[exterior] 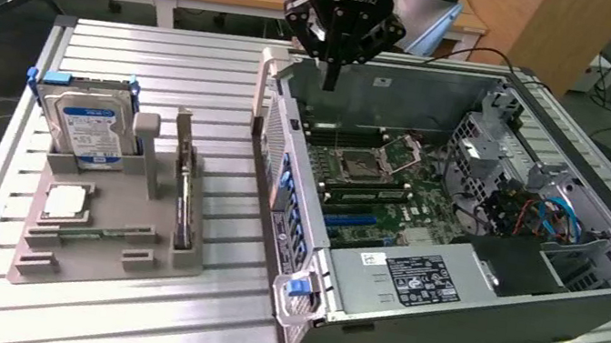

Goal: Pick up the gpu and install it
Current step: 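Reach for the gpu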

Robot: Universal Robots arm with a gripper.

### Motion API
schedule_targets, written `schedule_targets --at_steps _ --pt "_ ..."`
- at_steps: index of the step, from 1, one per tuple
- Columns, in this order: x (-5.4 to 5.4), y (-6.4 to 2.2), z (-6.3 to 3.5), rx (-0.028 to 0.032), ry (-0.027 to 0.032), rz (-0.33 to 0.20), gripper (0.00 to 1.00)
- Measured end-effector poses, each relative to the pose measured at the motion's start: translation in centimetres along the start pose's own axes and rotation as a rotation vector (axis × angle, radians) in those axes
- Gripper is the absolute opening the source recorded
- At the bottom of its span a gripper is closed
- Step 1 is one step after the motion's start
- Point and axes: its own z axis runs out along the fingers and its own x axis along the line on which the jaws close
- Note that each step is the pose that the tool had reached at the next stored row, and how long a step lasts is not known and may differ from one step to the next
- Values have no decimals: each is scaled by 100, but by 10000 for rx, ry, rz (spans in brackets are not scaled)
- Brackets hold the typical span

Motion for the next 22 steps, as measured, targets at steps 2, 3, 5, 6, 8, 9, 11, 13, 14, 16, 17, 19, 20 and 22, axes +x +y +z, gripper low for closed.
schedule_targets --at_steps 2,3,5,6,8,9,11,13,14,16,17,19,20,22 --pt "56 -4 -1 0 0 1 11" --pt "84 -7 -2 0 0 0 11" --pt "140 -12 -3 -1 -1 -1 11" --pt "167 -14 -4 -1 -1 0 11" --pt "217 -18 -6 -1 0 1 11" --pt "242 -20 -6 -1 0 0 11" --pt "289 -24 -8 0 0 -1 11" --pt "334 -28 -9 0 0 -1 11" --pt "357 -30 -10 0 0 0 11" --pt "400 -34 -10 -1 0 1 11" --pt "420 -36 -12 0 0 0 11" --pt "458 -39 -12 -1 0 -1 11" --pt "476 -41 -13 0 -1 -1 11" --pt "513 -46 -14 0 0 -1 11"
